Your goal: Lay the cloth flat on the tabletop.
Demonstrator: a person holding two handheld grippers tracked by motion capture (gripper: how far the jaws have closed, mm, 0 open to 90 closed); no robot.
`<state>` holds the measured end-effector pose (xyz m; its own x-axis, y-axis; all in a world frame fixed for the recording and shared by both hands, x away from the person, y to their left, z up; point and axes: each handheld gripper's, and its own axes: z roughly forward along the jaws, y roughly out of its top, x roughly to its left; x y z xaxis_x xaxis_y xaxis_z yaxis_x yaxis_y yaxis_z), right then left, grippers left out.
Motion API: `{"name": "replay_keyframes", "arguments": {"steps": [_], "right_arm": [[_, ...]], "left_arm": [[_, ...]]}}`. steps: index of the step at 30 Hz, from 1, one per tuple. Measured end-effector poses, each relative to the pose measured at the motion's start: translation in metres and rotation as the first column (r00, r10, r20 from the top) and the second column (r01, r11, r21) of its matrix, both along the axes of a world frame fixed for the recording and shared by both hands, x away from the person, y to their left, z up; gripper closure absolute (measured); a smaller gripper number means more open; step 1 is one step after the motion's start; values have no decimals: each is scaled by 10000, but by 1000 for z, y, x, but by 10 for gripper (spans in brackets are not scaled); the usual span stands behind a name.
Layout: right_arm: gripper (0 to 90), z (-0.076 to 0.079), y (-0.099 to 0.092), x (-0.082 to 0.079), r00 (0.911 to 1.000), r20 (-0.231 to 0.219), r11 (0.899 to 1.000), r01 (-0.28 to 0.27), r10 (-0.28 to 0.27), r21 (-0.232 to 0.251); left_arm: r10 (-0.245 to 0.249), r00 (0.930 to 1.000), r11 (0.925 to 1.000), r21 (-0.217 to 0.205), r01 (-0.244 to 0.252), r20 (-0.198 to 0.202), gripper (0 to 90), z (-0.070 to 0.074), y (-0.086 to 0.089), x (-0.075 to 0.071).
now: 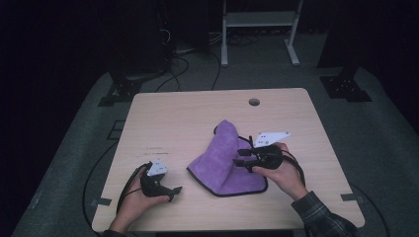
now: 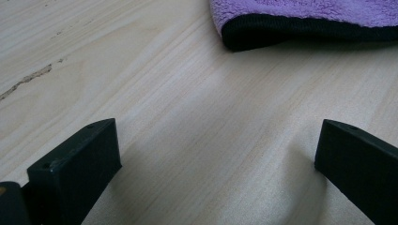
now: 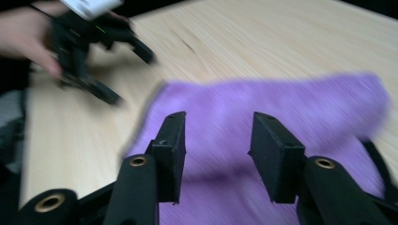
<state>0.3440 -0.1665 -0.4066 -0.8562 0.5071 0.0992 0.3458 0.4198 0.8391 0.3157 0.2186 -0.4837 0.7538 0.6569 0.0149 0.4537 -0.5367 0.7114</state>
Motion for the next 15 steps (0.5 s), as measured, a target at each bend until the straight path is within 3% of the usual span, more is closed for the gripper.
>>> {"name": "replay_keyframes", "arguments": {"steps": [4,5,6,8,15], "right_arm": [[518,-15,-17,7,9978,-9,9958,662,-664,-625],[509,-24,-26,11,9947,-25,9890,1023,-1032,-1068],[509,-24,-26,11,9947,-25,9890,1023,-1032,-1068],[499,-38,-39,18,9886,-180,9798,1457,-1495,-1370],[475,-57,-47,33,9776,-659,9693,1874,-1999,-1593]], "left_arm": [[-3,10000,10000,8,3,-3,0,0,0,0],[-2,10000,10000,-1,2,1,0,0,0,0],[-1,10000,10000,-1,1,0,0,0,0,0],[-4,10000,10000,0,4,-1,0,0,0,0],[-2,10000,10000,-1,2,-1,0,0,0,0]]}}
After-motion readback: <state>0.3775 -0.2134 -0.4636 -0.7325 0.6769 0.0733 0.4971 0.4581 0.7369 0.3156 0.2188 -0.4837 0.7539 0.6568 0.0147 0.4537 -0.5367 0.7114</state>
